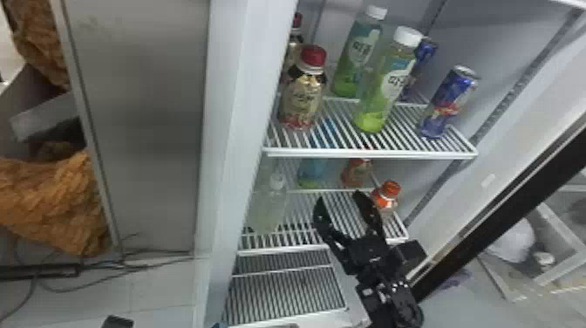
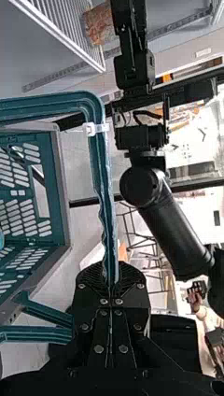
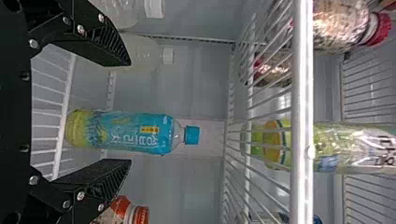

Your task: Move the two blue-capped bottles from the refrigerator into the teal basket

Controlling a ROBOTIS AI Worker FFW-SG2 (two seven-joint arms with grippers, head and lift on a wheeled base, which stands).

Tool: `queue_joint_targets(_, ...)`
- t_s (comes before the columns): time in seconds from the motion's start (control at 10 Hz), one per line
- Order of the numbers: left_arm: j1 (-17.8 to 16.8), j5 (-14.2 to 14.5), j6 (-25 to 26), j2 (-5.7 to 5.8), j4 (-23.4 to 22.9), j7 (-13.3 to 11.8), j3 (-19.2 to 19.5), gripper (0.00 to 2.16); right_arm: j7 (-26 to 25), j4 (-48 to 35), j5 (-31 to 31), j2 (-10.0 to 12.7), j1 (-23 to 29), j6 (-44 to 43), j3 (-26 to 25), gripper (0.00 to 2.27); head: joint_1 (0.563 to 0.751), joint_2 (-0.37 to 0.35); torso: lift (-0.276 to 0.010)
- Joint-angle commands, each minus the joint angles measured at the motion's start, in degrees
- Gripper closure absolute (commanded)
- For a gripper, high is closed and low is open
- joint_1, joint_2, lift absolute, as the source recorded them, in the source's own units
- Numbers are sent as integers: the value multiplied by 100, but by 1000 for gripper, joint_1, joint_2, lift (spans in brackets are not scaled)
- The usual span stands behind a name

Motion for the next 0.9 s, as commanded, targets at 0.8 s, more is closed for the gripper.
queue_joint_targets(0.8,-111,26,3,13,98,-3,-99,1199,-783,1582,401,-111,-1478,-31,342,177,695,-350,-145)
